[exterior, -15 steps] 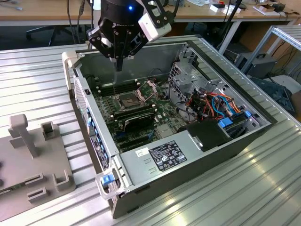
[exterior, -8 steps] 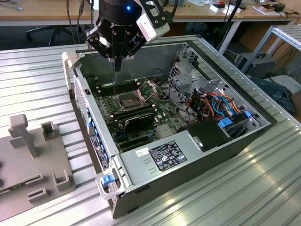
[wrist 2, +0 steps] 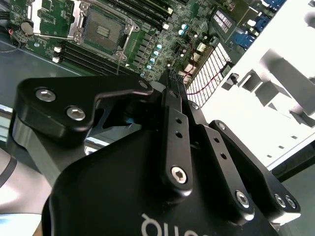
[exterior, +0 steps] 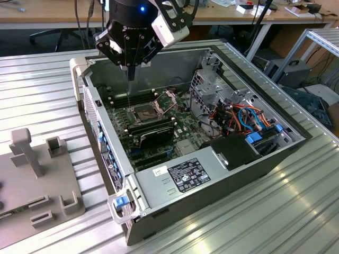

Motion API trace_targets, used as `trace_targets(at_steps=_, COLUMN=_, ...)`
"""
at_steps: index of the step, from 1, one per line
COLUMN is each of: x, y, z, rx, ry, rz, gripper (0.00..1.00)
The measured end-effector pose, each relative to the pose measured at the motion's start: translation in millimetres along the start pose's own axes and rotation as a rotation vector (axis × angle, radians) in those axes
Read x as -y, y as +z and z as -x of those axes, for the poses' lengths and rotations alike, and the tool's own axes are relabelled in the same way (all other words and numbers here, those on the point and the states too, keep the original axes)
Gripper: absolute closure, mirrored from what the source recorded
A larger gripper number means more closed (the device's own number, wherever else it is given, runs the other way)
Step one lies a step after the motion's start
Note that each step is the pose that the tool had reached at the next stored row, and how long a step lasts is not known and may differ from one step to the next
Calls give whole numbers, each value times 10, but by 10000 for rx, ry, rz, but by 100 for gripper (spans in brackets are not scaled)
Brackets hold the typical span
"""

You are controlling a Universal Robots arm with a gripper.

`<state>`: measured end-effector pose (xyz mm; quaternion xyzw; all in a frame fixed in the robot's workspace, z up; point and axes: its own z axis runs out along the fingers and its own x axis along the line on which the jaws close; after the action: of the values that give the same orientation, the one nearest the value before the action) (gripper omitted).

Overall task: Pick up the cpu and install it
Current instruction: 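Reach for the cpu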

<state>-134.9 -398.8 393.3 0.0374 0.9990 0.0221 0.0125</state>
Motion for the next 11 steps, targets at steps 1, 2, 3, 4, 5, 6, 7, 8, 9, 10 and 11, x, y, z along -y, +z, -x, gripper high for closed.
trace_targets(at_steps=1, x=0, y=0, z=-5, rx=0, ry=0, rz=0, gripper=89)
trace_targets(at_steps=2, x=1, y=0, z=-9, rx=0, ry=0, rz=0, gripper=89)
trace_targets(at_steps=3, x=1, y=0, z=-12, rx=0, ry=-1, rz=0, gripper=89)
trace_targets(at_steps=4, x=1, y=0, z=-15, rx=1, ry=0, rz=0, gripper=89)
trace_targets(at_steps=5, x=1, y=-1, z=-18, rx=0, ry=0, rz=0, gripper=89)
trace_targets(at_steps=6, x=2, y=-1, z=-20, rx=0, ry=0, rz=0, gripper=89)
trace_targets(at_steps=7, x=2, y=-1, z=-22, rx=0, ry=0, rz=0, gripper=89)
trace_targets(at_steps=8, x=2, y=-1, z=-25, rx=0, ry=0, rz=-1, gripper=89)
trace_targets(at_steps=9, x=2, y=-1, z=-28, rx=0, ry=0, rz=0, gripper=89)
trace_targets(at_steps=10, x=2, y=-1, z=-29, rx=0, ry=0, rz=0, gripper=89)
trace_targets(at_steps=11, x=2, y=-1, z=-31, rx=0, ry=-1, rz=-1, gripper=89)
